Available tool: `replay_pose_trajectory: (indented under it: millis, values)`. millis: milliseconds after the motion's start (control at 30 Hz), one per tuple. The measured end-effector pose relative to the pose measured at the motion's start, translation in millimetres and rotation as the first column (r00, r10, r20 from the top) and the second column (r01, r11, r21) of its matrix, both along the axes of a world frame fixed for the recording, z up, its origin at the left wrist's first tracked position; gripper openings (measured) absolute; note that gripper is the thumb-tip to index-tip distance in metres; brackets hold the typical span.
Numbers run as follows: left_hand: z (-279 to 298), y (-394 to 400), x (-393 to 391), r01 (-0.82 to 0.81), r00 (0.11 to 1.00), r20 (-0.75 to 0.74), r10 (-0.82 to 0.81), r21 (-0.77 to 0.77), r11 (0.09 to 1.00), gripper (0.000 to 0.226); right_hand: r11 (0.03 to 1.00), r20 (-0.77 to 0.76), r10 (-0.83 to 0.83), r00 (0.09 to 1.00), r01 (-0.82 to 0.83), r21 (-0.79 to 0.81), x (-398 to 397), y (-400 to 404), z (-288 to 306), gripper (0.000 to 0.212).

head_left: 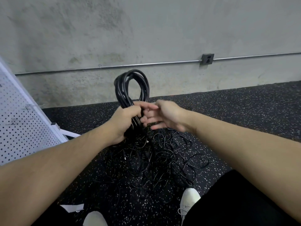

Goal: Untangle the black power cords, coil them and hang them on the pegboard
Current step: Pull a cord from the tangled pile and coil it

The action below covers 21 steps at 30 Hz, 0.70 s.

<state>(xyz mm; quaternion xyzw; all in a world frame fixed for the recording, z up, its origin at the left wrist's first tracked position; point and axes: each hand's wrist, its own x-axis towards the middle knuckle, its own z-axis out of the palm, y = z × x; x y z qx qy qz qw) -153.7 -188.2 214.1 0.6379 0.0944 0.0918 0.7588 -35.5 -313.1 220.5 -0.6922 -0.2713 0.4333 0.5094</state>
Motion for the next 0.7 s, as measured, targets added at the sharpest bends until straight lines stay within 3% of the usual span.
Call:
replay_pose_trajectory:
  millis: [100, 167, 267, 400, 533, 700]
  values:
    - [6, 3, 2, -0.080, 0.994, 0.056, 0.090, -0.155, 0.985, 0.041, 0.915, 0.224, 0.370, 0.902, -0.312, -0.258, -10, -4, -5, 0.062]
    - [9, 4, 4, -0.127, 0.988, 0.059, 0.142, -0.208, 0.970, 0.041, 0.854, 0.273, 0.494, 0.826, -0.403, -0.328, -18, -3, -6, 0.051]
    - [15, 6, 3, -0.155, 0.984, 0.061, 0.168, -0.182, 0.971, 0.036, 0.854, 0.300, 0.505, 0.809, -0.418, -0.310, -19, 0, -8, 0.010]
    - [24, 12, 3, -0.196, 0.972, 0.095, 0.213, -0.159, 0.967, 0.029, 0.840, 0.363, 0.518, 0.774, -0.383, -0.384, -5, -8, -12, 0.026]
    - [18, 33, -1, -0.312, 0.946, 0.067, 0.317, -0.071, 0.947, 0.028, 0.727, 0.291, 0.609, 0.738, -0.373, -0.577, 12, -25, -20, 0.033]
    - [1, 52, -12, -0.343, 0.930, -0.050, 0.364, 0.236, 0.909, 0.027, 0.866, 0.365, 0.440, 0.820, -0.281, -0.414, 29, -39, -12, 0.024]
